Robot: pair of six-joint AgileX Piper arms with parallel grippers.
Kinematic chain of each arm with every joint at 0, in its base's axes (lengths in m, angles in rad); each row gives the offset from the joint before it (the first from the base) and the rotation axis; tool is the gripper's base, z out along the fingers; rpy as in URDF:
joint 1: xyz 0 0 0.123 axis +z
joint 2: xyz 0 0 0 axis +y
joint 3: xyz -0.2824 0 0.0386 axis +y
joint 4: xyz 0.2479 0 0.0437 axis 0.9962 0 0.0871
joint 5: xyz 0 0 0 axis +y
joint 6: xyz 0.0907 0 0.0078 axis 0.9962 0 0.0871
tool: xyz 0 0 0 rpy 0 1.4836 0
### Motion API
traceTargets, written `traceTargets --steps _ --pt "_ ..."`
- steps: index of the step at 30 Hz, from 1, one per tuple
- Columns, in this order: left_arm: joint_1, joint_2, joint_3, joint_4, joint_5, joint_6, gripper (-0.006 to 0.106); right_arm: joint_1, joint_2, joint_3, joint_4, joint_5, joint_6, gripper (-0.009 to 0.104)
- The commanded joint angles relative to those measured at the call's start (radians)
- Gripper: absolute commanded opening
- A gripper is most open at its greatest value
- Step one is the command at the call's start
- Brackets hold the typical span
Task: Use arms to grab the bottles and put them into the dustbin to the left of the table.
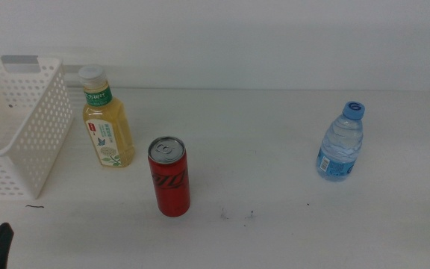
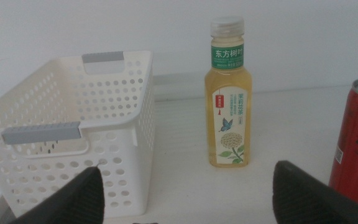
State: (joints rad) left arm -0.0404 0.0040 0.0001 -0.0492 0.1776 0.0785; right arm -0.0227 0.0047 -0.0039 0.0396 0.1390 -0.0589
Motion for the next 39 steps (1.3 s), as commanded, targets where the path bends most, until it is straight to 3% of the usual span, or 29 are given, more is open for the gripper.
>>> traceTargets --steps 1,8,16,39 --pt "-0.001 -0.004 0.000 -0.002 -0.002 -0.004 0.091 -0.007 -0.005 0.004 -0.007 -0.003 -0.002 0.093" --pt "-0.004 -0.004 0.000 -0.006 0.021 -0.008 0.091 -0.007 -0.005 0.004 -0.007 -0.003 -0.002 0.093" --pt "-0.130 0.124 0.000 -0.022 -0.099 -0.026 0.091 -0.007 -0.005 0.004 -0.007 -0.003 -0.002 0.093" --pt "-0.644 1.006 0.000 -0.140 -0.951 -0.035 0.091 -0.007 -0.005 0.004 -0.007 -0.003 -0.002 0.093"
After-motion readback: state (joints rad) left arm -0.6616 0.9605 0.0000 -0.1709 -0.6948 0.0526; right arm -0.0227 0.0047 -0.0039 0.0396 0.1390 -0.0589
